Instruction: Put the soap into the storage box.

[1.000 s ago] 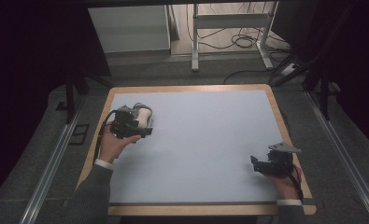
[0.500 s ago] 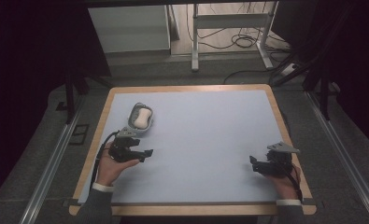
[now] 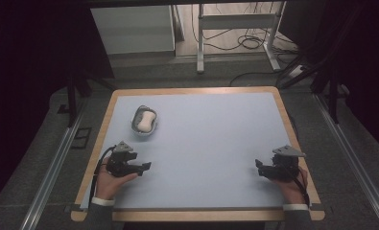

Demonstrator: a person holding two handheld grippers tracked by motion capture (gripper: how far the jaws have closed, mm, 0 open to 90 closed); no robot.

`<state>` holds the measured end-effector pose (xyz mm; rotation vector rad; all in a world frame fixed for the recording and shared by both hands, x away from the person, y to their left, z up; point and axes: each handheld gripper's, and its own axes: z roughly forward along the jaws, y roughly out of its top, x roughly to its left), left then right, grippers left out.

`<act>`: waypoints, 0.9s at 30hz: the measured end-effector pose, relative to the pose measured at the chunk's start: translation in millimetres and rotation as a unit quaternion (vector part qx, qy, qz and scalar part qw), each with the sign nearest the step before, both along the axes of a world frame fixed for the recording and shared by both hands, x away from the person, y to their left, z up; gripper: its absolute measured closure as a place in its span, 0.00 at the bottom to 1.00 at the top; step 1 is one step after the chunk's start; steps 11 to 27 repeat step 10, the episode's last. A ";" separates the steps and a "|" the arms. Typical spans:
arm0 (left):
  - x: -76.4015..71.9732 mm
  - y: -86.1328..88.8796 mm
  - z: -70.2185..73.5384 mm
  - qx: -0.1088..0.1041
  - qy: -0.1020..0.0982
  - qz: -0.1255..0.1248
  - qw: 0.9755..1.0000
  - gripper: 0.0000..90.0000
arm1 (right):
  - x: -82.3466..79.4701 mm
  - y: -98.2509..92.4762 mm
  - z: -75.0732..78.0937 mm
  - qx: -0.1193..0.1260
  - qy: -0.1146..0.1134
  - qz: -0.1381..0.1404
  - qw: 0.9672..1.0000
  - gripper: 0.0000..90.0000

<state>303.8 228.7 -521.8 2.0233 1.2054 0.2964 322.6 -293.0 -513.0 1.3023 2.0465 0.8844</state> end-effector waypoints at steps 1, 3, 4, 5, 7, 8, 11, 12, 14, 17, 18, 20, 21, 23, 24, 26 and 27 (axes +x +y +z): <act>0.2 0.7 0.0 -0.002 0.002 0.001 1.000 0.28 | 0.2 0.7 -0.4 -0.003 0.001 0.002 1.000 0.09; 0.9 2.3 -0.5 0.000 0.002 0.001 1.000 0.28 | 0.3 2.3 -0.9 -0.004 0.001 0.005 1.000 0.09; 0.7 2.7 -0.9 0.001 0.002 0.001 1.000 0.28 | 0.2 2.6 -0.8 -0.005 0.001 0.006 1.000 0.09; -0.3 3.1 -1.2 -0.001 0.001 -0.001 1.000 0.28 | 0.1 3.1 -0.8 -0.006 0.000 0.006 1.000 0.09; -1.6 3.4 -0.9 -0.009 -0.003 -0.008 1.000 0.28 | -0.6 3.4 0.2 -0.004 -0.004 0.010 1.000 0.09; -1.7 2.9 -0.6 -0.010 -0.003 -0.010 1.000 0.28 | -1.1 3.7 1.0 -0.001 -0.007 0.011 1.000 0.09; -1.1 1.1 -0.5 -0.007 -0.002 -0.012 1.000 0.27 | -2.0 5.0 3.4 0.008 -0.013 0.017 1.000 0.10; -1.1 1.1 -0.5 -0.007 -0.002 -0.012 1.000 0.27 | -2.0 5.0 3.4 0.008 -0.013 0.017 1.000 0.10; -1.1 1.1 -0.5 -0.007 -0.002 -0.012 1.000 0.27 | -2.0 5.0 3.4 0.008 -0.013 0.017 1.000 0.10; -1.1 1.1 -0.5 -0.007 -0.002 -0.012 1.000 0.27 | -2.0 5.0 3.4 0.008 -0.013 0.017 1.000 0.10; -1.1 1.1 -0.5 -0.007 -0.002 -0.012 1.000 0.27 | -2.0 5.0 3.4 0.008 -0.013 0.017 1.000 0.10; -1.1 1.1 -0.5 -0.007 -0.002 -0.012 1.000 0.27 | -2.0 5.0 3.4 0.008 -0.013 0.017 1.000 0.10; -1.1 1.1 -0.5 -0.007 -0.002 -0.012 1.000 0.27 | -2.0 5.0 3.4 0.008 -0.013 0.017 1.000 0.10; -1.1 1.1 -0.5 -0.007 -0.002 -0.012 1.000 0.27 | -2.0 5.0 3.4 0.008 -0.013 0.017 1.000 0.10; -1.1 1.1 -0.5 -0.007 -0.002 -0.012 1.000 0.27 | -2.0 5.0 3.4 0.008 -0.013 0.017 1.000 0.10; -1.1 1.1 -0.5 -0.007 -0.002 -0.012 1.000 0.27 | -2.0 5.0 3.4 0.008 -0.013 0.017 1.000 0.10; -1.1 1.1 -0.5 -0.007 -0.002 -0.012 1.000 0.27 | -2.0 5.0 3.4 0.008 -0.013 0.017 1.000 0.10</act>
